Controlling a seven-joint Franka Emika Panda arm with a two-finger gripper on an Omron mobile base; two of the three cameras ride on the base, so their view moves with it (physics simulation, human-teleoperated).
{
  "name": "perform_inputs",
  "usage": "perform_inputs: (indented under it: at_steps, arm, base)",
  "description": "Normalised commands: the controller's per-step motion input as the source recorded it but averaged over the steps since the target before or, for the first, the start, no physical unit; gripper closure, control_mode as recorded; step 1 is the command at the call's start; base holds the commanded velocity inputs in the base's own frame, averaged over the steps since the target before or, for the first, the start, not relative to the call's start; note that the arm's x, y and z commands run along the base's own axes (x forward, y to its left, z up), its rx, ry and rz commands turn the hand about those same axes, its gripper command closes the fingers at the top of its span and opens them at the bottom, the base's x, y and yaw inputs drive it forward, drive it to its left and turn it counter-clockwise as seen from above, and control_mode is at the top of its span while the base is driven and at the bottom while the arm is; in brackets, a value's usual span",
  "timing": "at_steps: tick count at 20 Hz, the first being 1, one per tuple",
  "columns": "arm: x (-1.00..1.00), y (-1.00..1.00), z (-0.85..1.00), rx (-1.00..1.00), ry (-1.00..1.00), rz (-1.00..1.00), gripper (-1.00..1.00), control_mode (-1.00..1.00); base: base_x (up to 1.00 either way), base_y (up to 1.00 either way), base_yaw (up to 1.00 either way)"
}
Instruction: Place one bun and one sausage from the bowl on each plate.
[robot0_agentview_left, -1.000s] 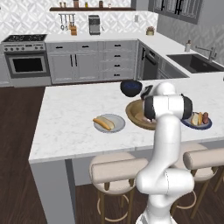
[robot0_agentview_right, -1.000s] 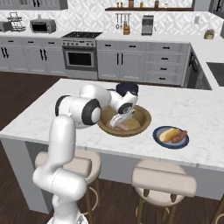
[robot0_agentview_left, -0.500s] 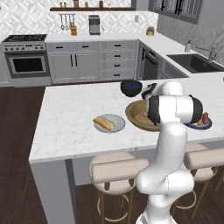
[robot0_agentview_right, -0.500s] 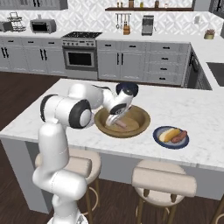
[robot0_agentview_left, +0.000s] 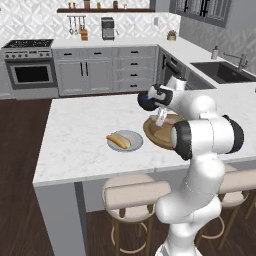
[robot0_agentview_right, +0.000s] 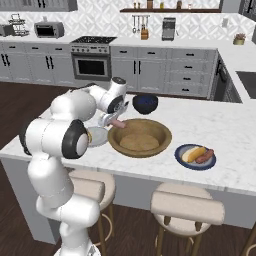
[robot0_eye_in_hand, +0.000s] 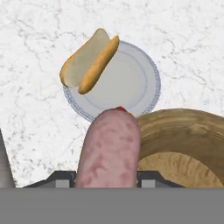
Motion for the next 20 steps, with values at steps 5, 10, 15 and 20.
perform_inputs:
  at_steps: [5, 10, 15, 20]
  arm:
    - [-0.36, 1.0, 0.28, 0.0, -0.07, -0.42, 1.0, -1.0]
    - [0.02, 0.67, -0.63, 0.02, 0.0, -0.61, 1.0, -1.0]
    - [0.89, 0.46, -0.06, 0.04, 0.08, -0.35, 1.0, -1.0]
    - [1.0, -0.17, -0.05, 0.13, 0.41, -0.1, 1.0, -1.0]
  base:
    - [0.0, 0.0, 0.0]
    - [0.0, 0.0, 0.0]
    - [0.0, 0.0, 0.0]
    - [0.0, 0.0, 0.0]
